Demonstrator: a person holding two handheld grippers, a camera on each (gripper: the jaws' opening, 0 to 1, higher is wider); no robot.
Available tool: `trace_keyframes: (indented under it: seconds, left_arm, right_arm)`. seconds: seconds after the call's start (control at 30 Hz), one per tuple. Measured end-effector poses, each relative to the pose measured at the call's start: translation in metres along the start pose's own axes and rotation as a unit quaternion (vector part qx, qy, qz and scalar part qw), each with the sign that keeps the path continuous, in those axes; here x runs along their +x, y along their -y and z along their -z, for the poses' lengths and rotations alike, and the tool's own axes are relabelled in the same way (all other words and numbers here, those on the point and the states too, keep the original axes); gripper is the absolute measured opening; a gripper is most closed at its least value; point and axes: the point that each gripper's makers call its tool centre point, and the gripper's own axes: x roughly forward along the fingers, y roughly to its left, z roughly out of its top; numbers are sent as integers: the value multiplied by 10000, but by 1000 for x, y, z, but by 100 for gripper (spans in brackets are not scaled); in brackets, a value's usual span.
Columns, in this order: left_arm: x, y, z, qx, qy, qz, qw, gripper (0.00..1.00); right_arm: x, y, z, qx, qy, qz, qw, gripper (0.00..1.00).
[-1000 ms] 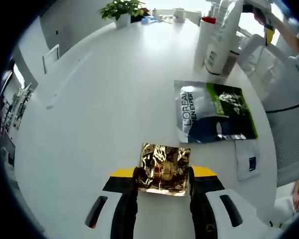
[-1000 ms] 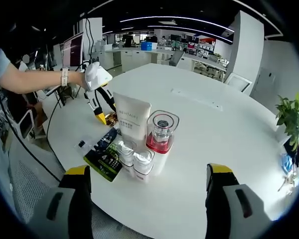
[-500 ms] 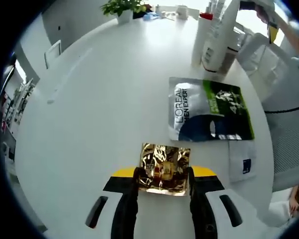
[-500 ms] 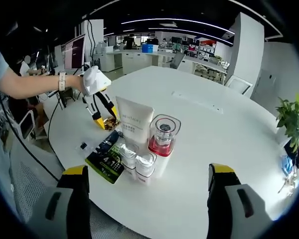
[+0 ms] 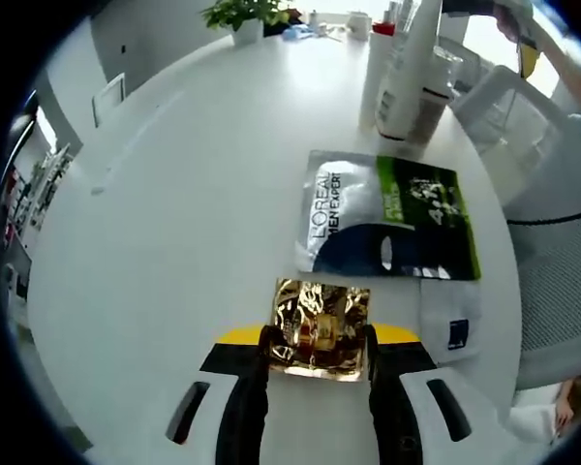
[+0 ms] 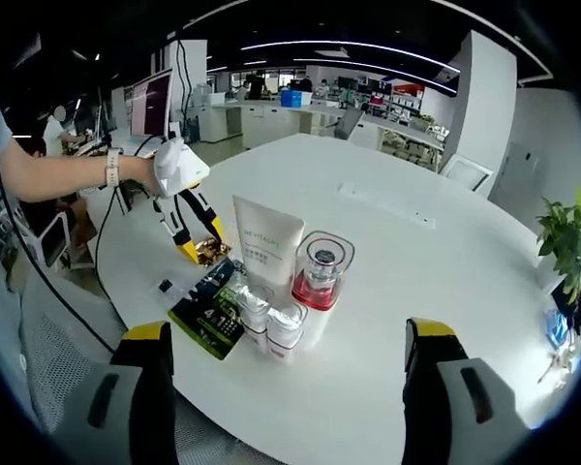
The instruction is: Arrange the skincare products in the storage area until every visible bottle or jar stands upright without overlapping.
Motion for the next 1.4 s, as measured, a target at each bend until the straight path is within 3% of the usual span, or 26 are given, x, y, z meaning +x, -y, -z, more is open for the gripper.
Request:
trace_keyframes:
  seconds: [0.73,1.4]
  left_arm:
    - [-1,30,-4,-116,50,-47,9999,37]
    - [-2,37,-4,-135,94,-39,9999,41]
  right_arm:
    - [-5,-4,-1,-44,73,7,10000,99]
    - [-9,-6,2,-12,113,28,9999,98]
